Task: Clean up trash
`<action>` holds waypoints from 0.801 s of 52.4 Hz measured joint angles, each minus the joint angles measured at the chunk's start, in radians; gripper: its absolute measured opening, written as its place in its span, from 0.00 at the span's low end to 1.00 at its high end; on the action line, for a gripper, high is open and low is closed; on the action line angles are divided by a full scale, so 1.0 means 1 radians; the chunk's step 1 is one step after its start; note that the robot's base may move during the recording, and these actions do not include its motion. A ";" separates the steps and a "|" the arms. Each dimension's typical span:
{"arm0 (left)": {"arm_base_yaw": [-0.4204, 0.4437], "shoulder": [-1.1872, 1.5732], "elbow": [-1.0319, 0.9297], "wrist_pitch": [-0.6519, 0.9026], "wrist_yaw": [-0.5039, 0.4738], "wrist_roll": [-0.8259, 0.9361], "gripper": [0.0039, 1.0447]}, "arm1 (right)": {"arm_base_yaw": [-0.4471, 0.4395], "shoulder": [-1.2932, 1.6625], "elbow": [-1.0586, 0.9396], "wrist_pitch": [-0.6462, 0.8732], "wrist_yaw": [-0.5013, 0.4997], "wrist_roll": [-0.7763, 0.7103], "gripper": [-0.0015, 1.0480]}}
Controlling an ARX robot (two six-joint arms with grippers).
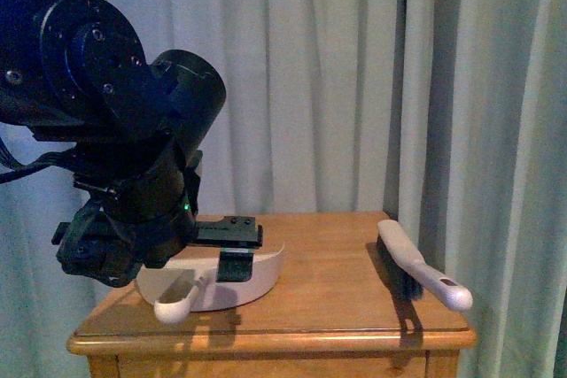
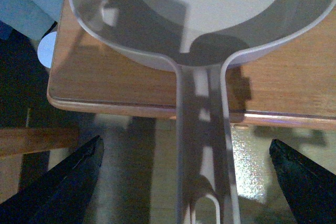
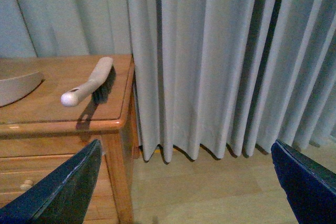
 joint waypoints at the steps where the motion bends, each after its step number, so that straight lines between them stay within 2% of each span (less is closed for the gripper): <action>1: 0.000 0.004 0.005 0.000 0.000 0.000 0.93 | 0.000 0.000 0.000 0.000 0.000 0.000 0.93; 42: 0.021 0.103 0.052 0.026 0.024 0.027 0.93 | 0.000 0.000 0.000 0.000 0.000 0.000 0.93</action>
